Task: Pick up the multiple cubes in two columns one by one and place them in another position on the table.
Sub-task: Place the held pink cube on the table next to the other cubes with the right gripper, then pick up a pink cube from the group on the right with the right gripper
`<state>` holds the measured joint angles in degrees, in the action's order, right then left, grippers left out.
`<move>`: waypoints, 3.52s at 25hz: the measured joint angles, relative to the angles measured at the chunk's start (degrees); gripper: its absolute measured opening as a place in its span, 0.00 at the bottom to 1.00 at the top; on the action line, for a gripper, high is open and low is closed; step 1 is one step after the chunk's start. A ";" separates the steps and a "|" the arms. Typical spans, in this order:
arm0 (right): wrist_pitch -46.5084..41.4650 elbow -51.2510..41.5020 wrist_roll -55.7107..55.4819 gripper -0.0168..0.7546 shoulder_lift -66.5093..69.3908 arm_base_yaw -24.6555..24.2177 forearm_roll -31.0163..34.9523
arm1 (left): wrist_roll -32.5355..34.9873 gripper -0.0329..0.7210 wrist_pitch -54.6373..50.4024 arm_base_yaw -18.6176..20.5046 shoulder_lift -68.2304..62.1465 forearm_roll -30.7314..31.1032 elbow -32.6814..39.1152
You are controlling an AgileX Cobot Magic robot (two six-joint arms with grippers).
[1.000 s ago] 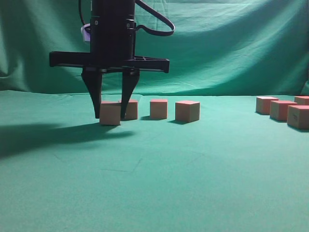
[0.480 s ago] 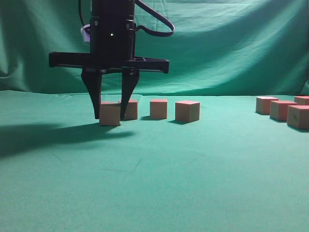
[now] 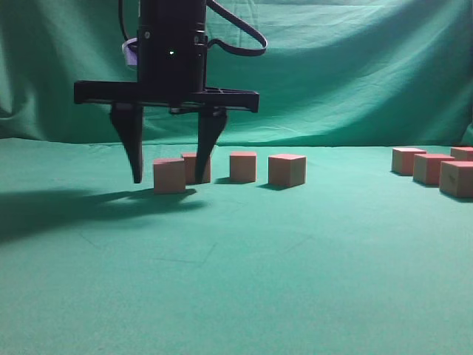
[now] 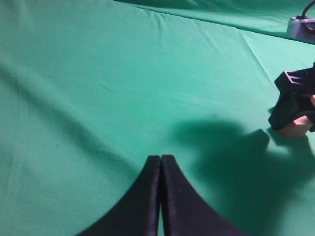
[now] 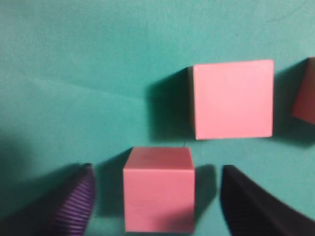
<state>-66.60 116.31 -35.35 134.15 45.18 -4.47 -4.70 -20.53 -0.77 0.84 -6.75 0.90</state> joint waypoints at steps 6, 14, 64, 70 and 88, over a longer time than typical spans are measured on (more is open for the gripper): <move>-3.51 4.71 1.51 0.76 0.00 0.00 1.09 | 0.00 0.04 0.00 0.00 0.00 0.00 0.00; -4.45 13.58 8.88 0.79 -2.57 0.00 1.84 | 0.00 0.04 0.00 0.00 0.00 0.00 0.00; 22.09 -51.57 30.11 0.73 -31.84 -35.80 6.26 | 0.00 0.04 0.00 0.00 0.00 0.00 0.00; 24.23 -51.57 30.11 0.67 -28.96 -35.80 6.36 | 0.00 0.04 0.00 0.00 0.00 0.00 0.00; 7.88 -38.08 34.73 0.36 -31.52 -25.89 9.15 | 0.00 0.04 0.00 0.00 0.00 0.00 0.00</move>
<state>-58.72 78.23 -0.62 102.63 19.29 4.67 -4.70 -20.53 -0.77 0.84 -6.75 0.90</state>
